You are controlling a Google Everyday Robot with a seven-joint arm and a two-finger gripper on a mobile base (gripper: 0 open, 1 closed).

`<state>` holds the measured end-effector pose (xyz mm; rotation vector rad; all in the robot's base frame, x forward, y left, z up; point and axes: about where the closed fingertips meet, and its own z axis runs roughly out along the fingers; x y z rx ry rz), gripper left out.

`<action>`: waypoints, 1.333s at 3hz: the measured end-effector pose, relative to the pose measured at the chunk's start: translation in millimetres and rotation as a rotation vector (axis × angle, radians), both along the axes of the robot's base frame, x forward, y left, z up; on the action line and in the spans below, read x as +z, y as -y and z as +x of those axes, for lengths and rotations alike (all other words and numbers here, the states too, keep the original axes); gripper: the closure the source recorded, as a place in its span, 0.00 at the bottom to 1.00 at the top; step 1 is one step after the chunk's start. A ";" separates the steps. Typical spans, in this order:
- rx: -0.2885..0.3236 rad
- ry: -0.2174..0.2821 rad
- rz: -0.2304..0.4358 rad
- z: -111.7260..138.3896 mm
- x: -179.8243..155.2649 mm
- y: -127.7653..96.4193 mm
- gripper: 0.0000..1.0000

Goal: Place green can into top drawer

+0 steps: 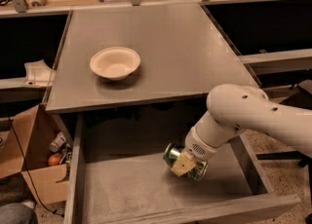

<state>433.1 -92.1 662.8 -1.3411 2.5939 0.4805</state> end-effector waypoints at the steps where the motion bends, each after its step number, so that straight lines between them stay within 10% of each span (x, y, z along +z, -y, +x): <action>1: -0.044 -0.045 0.012 -7.2 -20.9 -1.1 1.00; 4: -0.133 -0.103 0.045 -10.3 -55.6 -4.0 0.87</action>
Offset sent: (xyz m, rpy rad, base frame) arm -0.0138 0.0002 -0.0717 0.0593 0.1331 -0.1843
